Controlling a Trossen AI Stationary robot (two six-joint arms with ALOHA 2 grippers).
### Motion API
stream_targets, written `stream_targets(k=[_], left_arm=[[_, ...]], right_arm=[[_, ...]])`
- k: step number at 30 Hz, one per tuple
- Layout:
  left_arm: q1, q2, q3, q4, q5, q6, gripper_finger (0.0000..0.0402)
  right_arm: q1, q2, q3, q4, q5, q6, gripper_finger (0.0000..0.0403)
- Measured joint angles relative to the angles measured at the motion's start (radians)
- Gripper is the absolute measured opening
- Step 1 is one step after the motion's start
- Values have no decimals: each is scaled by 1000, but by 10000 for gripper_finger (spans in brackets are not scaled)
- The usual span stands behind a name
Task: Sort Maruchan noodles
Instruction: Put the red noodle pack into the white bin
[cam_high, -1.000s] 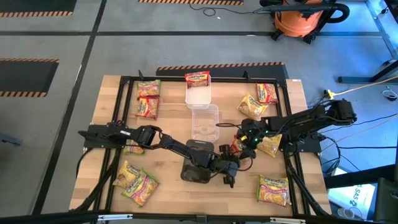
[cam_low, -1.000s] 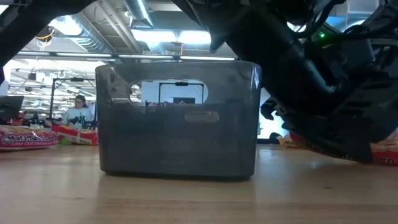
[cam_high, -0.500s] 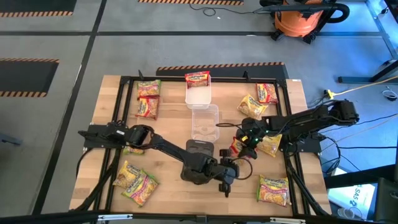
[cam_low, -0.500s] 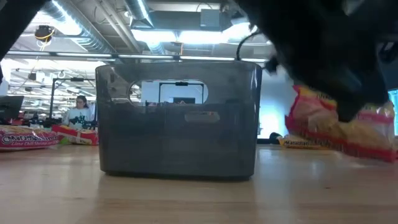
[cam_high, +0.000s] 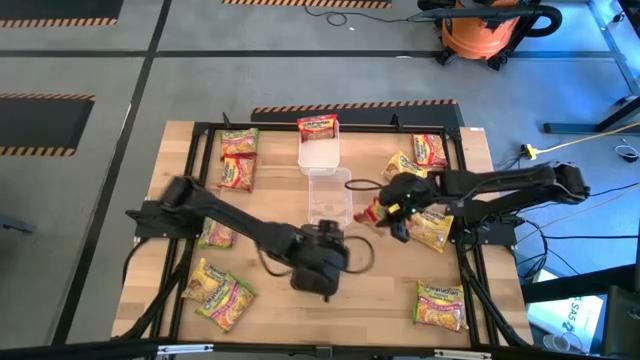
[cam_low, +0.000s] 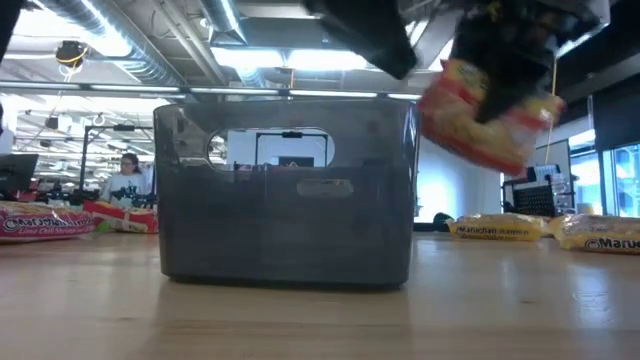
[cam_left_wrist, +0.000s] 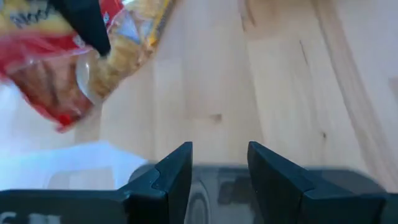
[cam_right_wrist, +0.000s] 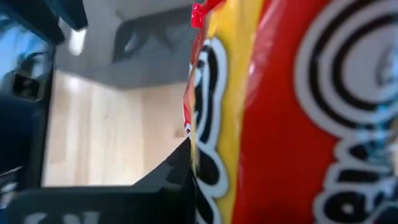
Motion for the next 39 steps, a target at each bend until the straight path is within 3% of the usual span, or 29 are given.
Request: stream_targets(k=[6, 10, 17, 23, 32, 39], left_arm=[[-18, -271, -359, 220, -4, -103, 149], [-49, -411, -535, 275, -62, -196, 149], [-108, -569, -739, 291, -155, -287, 149], [-101, -652, -899, 353, -92, -298, 149], [-40, -690, -997, 476, -41, -291, 149], [-18, -690, -998, 467, 4, -290, 149]], right_arm=[[-7, 26, 171, -61, 180, -86, 98], [-42, 75, 277, -67, 237, -134, 98], [-150, 272, 513, -117, 245, -256, 99], [-278, 469, 742, -150, 226, -359, 100], [-438, 759, 1049, -226, 140, -504, 100], [-494, 891, 1142, -221, 106, -596, 101]])
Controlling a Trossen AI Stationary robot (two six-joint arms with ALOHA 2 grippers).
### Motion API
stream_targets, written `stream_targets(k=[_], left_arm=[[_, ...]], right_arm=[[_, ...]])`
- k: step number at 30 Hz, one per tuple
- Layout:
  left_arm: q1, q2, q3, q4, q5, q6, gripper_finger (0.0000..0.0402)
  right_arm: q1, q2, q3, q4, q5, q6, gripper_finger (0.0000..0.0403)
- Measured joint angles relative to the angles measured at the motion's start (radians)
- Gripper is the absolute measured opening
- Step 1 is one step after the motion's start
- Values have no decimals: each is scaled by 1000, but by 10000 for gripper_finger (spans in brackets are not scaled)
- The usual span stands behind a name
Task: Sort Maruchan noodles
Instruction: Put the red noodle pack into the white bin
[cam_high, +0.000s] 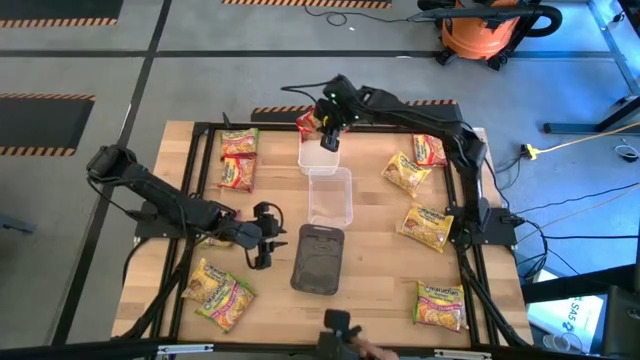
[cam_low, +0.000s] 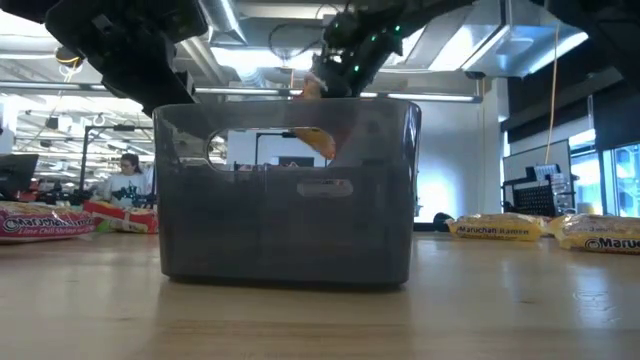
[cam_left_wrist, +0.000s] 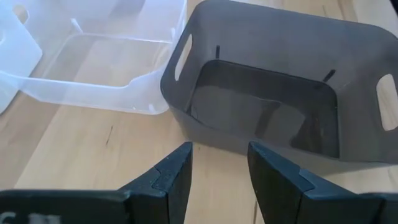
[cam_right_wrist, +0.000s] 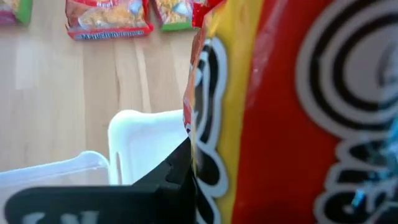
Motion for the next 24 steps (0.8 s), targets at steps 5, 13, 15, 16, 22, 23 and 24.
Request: stream_targets(k=[5, 13, 15, 16, 22, 23, 24], left_arm=[[0, 0, 0, -10, 4, -1, 149], [0, 0, 0, -9, -3, 0, 149], [0, 0, 0, -10, -3, 0, 149], [0, 0, 0, -9, -4, 0, 149], [0, 0, 0, -9, -4, 0, 149], [0, 0, 0, -9, -4, 1, 149], [0, 0, 0, -9, -4, 4, 149]], right_arm=[[-37, 49, 0, -1, -2, -31, 101], [-41, 114, -1, -8, -45, -80, 101], [-41, 130, -1, 3, -54, -80, 101], [-42, 138, -1, 6, -57, -81, 101], [-43, 175, -2, -2, -25, -101, 102], [-43, 176, -2, 0, -21, -106, 102], [-43, 176, -2, 5, -20, -112, 102]])
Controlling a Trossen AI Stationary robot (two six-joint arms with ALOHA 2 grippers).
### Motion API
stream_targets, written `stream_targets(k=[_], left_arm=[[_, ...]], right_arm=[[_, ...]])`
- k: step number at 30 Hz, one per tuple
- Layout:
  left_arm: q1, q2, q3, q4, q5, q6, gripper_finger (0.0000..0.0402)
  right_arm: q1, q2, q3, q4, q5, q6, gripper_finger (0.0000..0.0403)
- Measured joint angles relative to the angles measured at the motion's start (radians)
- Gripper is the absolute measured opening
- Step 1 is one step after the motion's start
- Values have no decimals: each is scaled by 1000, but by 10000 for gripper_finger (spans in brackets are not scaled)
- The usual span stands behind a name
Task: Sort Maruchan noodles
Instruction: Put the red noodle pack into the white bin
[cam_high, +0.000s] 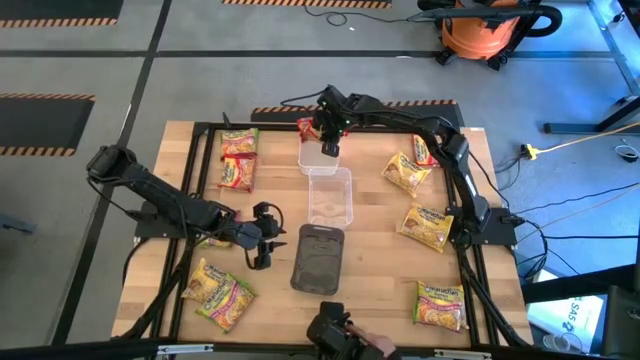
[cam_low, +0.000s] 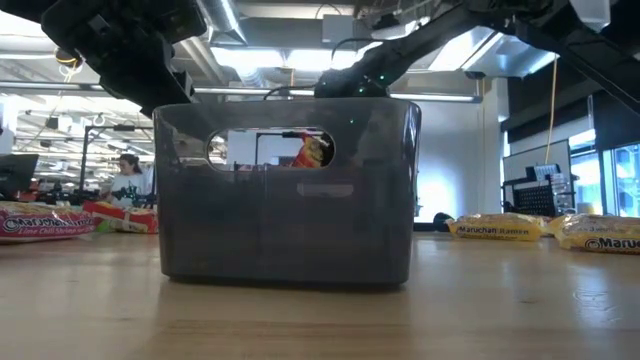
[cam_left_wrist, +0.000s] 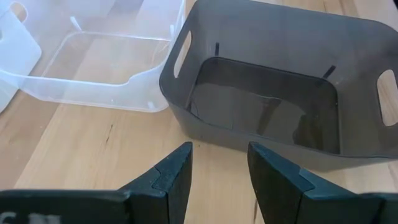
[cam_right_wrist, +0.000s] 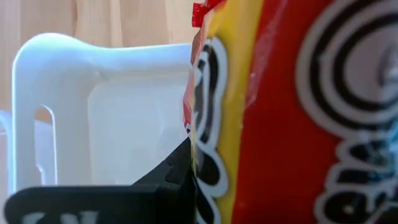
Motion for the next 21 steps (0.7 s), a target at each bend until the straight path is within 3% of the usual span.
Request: stream_targets(k=[11, 21], left_arm=[[0, 0, 0, 2, -1, 15, 149], [0, 0, 0, 16, -1, 16, 149]], right_arm=[[0, 14, 0, 50, 30, -17, 105], [1, 44, 0, 59, 88, -18, 210]])
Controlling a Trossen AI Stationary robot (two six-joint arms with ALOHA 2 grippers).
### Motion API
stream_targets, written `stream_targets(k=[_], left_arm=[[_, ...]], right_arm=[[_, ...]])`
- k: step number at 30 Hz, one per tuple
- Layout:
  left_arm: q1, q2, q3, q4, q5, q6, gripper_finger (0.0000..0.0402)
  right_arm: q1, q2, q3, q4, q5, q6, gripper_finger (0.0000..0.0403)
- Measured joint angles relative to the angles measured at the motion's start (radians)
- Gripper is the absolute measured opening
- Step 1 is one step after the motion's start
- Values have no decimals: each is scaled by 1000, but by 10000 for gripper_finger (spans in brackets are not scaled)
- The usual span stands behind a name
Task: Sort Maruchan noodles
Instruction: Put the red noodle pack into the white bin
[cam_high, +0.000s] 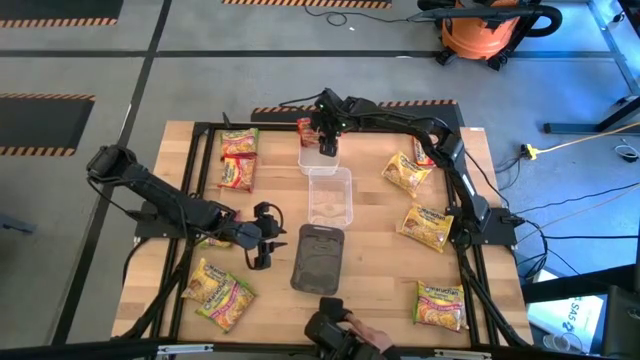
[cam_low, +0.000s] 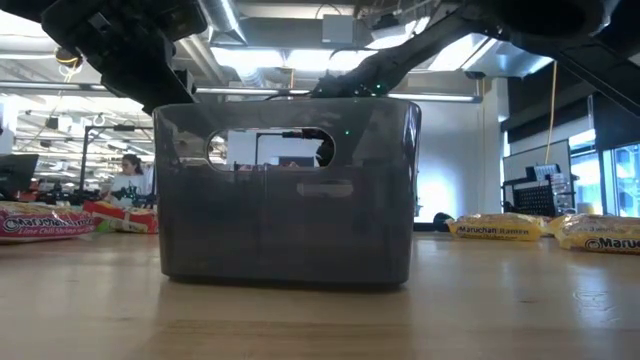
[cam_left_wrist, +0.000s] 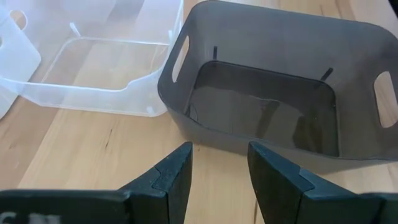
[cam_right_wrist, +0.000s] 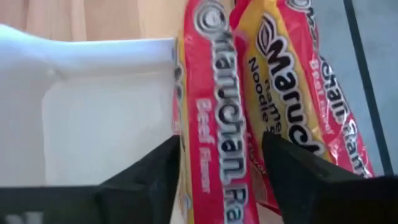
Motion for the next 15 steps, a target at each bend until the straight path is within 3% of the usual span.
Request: stream_targets(k=[6, 15], left_arm=[[0, 0, 0, 4, 0, 6, 149], [0, 0, 0, 22, 1, 6, 149]], right_arm=[[-1, 0, 5, 14, 28, 1, 238], [0, -1, 21, 73, 53, 31, 226]])
